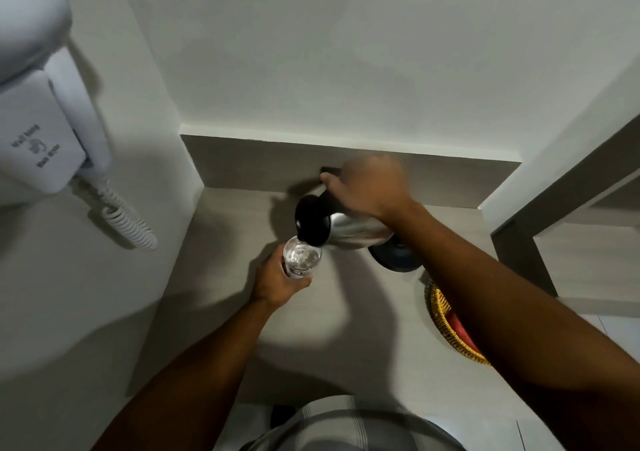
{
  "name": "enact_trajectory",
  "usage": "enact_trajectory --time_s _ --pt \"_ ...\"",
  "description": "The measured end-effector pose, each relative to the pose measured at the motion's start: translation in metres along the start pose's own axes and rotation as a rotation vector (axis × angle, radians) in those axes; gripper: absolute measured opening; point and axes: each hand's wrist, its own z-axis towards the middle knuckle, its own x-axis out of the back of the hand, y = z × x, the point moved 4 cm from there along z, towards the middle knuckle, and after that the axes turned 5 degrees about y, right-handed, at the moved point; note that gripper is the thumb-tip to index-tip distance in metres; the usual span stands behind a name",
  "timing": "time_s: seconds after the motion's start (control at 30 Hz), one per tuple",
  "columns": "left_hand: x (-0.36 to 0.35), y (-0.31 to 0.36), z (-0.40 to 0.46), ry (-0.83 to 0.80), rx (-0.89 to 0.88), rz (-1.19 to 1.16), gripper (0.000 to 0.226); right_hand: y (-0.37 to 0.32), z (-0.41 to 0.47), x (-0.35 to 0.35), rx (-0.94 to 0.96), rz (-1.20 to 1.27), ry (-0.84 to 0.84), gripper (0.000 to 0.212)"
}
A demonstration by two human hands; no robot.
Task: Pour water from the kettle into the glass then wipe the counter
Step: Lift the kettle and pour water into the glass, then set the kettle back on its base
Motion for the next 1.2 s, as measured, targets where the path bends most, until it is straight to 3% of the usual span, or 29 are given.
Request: enact_trajectory --time_s 0.13,0.27,0.4,0.67,1.2 --pt "-0.003 -0.003 0.001 0.011 -0.008 -0.016 0.082 0.054 -0.018 0.007 -0.435 0.304 0.155 0.058" --pt "-0.003 -0.002 0.002 0.009 -0.018 -0.041 0.089 0.114 -0.056 0.011 -0.826 0.528 0.402 0.05" --pt "-0.003 0.0 0.002 0.018 -0.047 -0.031 0.089 0.164 -0.094 0.011 -1.067 0.61 0.564 0.047" --pt "-0.01 -0.011 0.008 -0.034 -0.01 -0.057 0.089 0.213 -0.127 0.005 -1.187 0.633 0.698 0.048" --pt "-0.011 -0.023 0.009 -0.022 0.001 0.014 0.088 0.216 -0.149 -0.001 -1.146 0.67 0.606 0.047"
